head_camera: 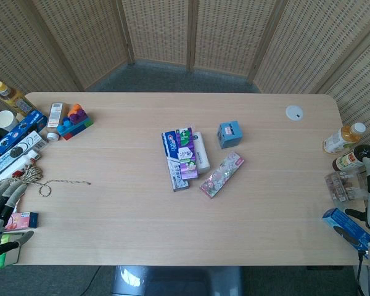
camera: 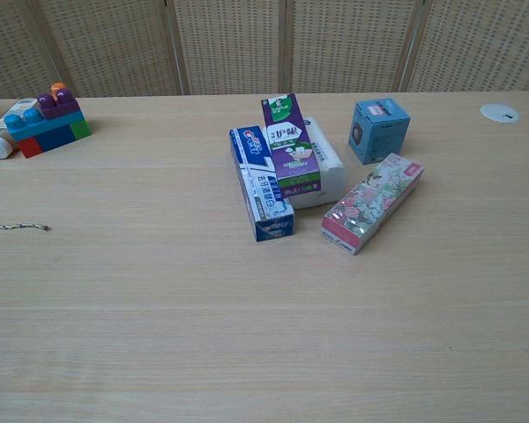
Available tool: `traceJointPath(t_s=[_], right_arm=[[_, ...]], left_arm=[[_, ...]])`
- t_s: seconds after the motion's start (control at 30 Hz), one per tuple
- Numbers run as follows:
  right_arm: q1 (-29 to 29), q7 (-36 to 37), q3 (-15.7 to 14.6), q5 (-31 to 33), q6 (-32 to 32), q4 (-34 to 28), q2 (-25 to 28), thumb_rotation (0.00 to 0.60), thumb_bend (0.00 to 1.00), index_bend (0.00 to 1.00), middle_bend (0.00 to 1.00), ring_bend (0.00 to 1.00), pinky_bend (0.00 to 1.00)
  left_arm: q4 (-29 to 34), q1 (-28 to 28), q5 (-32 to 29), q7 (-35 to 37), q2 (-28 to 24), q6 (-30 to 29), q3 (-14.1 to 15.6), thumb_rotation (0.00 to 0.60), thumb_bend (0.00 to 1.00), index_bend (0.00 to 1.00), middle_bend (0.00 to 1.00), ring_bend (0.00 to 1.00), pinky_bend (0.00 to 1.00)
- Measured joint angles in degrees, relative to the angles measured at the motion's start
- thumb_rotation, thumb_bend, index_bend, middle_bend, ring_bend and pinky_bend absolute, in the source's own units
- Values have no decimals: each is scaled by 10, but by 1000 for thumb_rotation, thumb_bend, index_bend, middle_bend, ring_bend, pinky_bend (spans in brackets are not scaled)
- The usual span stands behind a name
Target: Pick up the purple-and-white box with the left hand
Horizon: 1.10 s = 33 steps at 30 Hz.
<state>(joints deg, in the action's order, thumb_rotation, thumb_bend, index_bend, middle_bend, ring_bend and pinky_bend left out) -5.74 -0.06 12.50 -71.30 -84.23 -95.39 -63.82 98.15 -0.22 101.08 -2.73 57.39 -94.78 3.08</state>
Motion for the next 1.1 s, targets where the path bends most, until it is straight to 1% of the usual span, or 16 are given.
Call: traceJointPath(t_s=[0.3,0.4,0.5,0.6,0.7,0.83,1.1], right_arm=[[2,7,2,0,-1,-7,5,600,0,0,0,0,0],[3,8,3,0,-1,-10,6,600,0,0,0,0,0],[3,8,4,2,0,-12,7,600,0,0,0,0,0],[2,7,5,7,2,-12,7,600,0,0,0,0,0],[1,7,7,11,4,-11,7,600,0,0,0,0,0],[0,8,9,16,10,-10,7,600,0,0,0,0,0],[2,21,12,23,13,-17,15,600,0,0,0,0,0]], left_arm=[[-21,-20,14,-4,5,32,3,600,103,0,0,0,0],[-32,-41,16,-6,11,52,-6,600,103,0,0,0,0],[-39,-75,18,-10,16,81,-23,600,100,0,0,0,0],[-48,-121,23,-15,26,114,-45,600,101,0,0,0,0],[-69,-172,34,-22,47,147,-67,600,102,0,0,0,0],[-118,-245,51,-34,99,201,-90,600,102,0,0,0,0],[-227,-375,72,-76,211,307,-114,600,103,0,0,0,0]])
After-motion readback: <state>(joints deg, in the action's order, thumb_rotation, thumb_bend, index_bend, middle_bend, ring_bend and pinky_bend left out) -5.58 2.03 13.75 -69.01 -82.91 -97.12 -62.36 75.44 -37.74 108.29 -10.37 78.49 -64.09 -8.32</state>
